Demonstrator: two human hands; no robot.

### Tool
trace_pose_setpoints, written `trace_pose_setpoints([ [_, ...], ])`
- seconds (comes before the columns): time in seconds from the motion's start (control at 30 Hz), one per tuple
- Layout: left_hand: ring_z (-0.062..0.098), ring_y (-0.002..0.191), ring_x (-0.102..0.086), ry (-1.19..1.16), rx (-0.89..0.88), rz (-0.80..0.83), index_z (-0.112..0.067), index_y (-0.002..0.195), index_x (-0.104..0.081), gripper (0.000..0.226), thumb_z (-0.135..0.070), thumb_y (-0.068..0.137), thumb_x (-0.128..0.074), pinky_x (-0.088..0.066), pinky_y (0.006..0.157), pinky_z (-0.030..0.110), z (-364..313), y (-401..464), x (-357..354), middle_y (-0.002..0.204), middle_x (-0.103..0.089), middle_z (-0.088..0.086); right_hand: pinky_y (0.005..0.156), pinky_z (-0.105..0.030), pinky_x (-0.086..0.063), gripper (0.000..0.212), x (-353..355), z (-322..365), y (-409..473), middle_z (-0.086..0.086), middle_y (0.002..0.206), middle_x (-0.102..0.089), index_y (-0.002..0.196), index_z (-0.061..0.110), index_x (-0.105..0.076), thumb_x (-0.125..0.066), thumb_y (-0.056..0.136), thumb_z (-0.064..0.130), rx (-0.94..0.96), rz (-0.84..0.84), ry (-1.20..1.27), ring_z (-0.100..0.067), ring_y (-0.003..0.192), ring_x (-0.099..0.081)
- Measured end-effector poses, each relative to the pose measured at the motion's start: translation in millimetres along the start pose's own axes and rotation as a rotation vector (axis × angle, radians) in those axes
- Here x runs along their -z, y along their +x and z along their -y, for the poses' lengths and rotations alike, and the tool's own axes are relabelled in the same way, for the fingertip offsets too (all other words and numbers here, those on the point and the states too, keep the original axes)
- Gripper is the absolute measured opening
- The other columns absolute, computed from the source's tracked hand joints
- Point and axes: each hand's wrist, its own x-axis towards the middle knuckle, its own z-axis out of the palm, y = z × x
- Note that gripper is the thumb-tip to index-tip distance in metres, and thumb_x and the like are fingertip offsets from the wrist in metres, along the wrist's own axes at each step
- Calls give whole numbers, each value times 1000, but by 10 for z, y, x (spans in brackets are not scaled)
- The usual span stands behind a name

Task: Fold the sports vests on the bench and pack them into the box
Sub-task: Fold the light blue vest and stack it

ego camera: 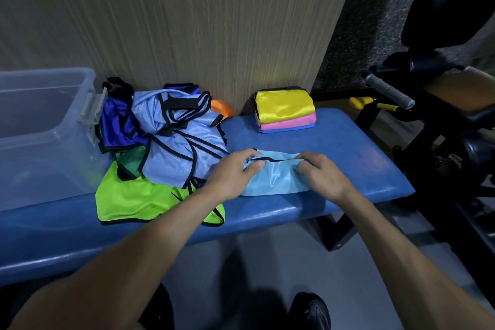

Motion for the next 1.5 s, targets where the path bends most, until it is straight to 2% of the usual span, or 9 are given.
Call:
trace_pose_setpoints([
  [0.2, 9, 97, -59, 50, 95, -124, -29, 120, -65, 25, -43, 104, -51, -41, 71, 23, -35, 91, -57, 108, -66, -14, 75, -43, -47, 30, -28, 32, 244, -7, 86, -65, 82, 14, -61, -38, 81, 34, -35, -62, -6, -29, 87, -59],
  [0.33, 8, 97, -55, 94, 162, -202, -28, 118, -66, 24, -41, 104, -52, -38, 79, 25, -1, 173, -103, 109, -66, -14, 75, -42, -43, 24, -163, -6, 415, -5, 89, -63, 85, 16, -57, -39, 95, 29, -63, -87, -113, -31, 90, -56],
  [0.63, 23, 94, -63, 215, 186, -138, -28, 104, -65, 32, -48, 105, -41, -54, 82, 46, 89, 293, -75, 98, -70, -2, 70, -39, -39, 22, -348, -113, 416, -11, 91, -60, 106, 15, -48, -33, 100, 31, 1, -240, -649, -35, 81, -52],
  [0.83, 18, 120, -42, 447, -111, -88, -31, 142, -51, 41, -46, 105, -43, -45, 95, 37, 84, 274, 51, 131, -46, -5, 81, -41, -32, 27, -405, -159, 424, -5, 109, -48, 110, 15, -52, -37, 99, 33, 37, -284, -745, -29, 100, -44],
  [0.9, 17, 117, -43, 436, -201, -6, -29, 137, -58, 36, -42, 105, -47, -41, 99, 34, 109, 301, 51, 131, -50, -8, 79, -40, -31, 25, -418, -141, 422, -6, 107, -51, 108, 13, -55, -40, 98, 31, 54, -312, -710, -30, 100, -46],
  [1.07, 18, 98, -46, 415, -164, 42, -23, 106, -61, 23, -40, 106, -46, -42, 90, 41, 91, 315, -46, 99, -56, -8, 74, -37, -28, 12, -418, -115, 434, -5, 95, -57, 87, 15, -47, -47, 94, 24, 65, -366, -661, -30, 95, -50],
  [1.3, 28, 95, -49, 366, 1, 56, -16, 80, -48, 37, -39, 107, -41, -41, 83, 44, 56, 422, -98, 79, -59, 3, 72, -38, -27, 12, -440, -93, 520, -6, 90, -57, 84, 14, -47, -45, 95, 16, 34, -369, -687, -30, 89, -46],
  [1.4, 26, 81, -55, 300, -39, 1, -20, 72, -51, 39, -41, 104, -49, -45, 69, 43, 109, 430, -78, 67, -56, -4, 69, -40, -34, 14, -442, -106, 514, -7, 91, -54, 96, 14, -57, -46, 88, 11, 194, -418, -710, -32, 83, -47],
  [1.5, 14, 81, -63, 244, -109, -33, -23, 88, -69, 27, -44, 101, -57, -52, 73, 45, 157, 413, -47, 81, -68, -7, 67, -36, -33, 35, -413, -162, 497, -4, 86, -55, 96, 16, -65, -32, 86, 20, 409, -309, -725, -30, 76, -52],
])
